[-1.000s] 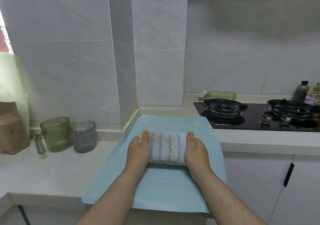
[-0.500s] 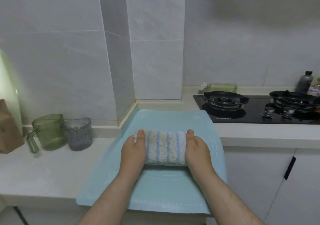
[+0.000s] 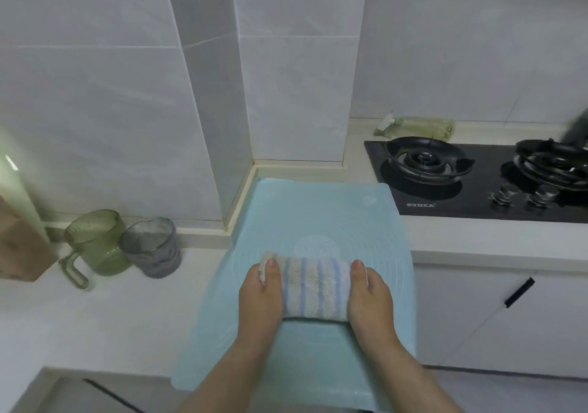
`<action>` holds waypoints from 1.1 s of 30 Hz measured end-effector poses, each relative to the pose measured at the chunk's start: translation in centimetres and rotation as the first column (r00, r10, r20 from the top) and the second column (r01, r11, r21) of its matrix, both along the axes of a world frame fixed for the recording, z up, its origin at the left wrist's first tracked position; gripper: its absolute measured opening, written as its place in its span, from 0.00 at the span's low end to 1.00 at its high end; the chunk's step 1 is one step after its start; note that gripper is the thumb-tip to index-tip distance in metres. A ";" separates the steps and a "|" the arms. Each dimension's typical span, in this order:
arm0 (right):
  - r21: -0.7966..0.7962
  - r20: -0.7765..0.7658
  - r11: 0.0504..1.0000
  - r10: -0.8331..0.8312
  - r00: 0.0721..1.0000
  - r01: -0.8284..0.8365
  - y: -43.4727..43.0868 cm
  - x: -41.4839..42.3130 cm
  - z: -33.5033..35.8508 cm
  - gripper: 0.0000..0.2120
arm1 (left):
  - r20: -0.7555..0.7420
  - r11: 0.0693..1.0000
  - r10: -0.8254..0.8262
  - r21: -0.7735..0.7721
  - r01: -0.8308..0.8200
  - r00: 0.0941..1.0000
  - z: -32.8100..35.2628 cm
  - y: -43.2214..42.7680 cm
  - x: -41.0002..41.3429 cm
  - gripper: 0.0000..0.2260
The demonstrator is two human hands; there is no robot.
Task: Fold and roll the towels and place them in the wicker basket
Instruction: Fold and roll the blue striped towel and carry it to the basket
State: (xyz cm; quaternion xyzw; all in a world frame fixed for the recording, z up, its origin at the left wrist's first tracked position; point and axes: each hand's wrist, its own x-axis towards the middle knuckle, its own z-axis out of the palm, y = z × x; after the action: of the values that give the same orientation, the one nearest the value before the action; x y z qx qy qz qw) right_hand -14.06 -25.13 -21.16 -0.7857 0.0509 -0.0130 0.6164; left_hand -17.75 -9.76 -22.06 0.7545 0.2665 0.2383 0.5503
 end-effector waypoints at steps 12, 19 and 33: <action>0.285 -0.221 0.898 0.402 0.889 -0.336 0.4 -0.5 16.0 0.34 | -0.009 0.969 -0.110 -0.222 0.105 0.994 15.1 4.3 0.9 0.16; 0.324 -0.094 0.931 0.210 0.973 -0.170 -4.4 -1.4 24.0 0.24 | 0.329 0.575 -0.432 -0.617 0.538 0.839 23.1 0.8 0.6 0.35; 0.357 0.053 0.933 0.025 0.998 -0.042 -26.1 -2.7 29.6 0.25 | 0.364 0.526 -0.616 -0.469 0.709 0.698 28.9 -20.3 4.5 0.32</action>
State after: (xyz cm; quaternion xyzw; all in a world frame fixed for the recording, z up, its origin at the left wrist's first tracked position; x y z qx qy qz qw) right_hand -16.77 -51.21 8.41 -0.6607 0.0244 -0.0114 0.7502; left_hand -13.21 -30.07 6.83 0.5731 -0.0252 -0.0250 0.8188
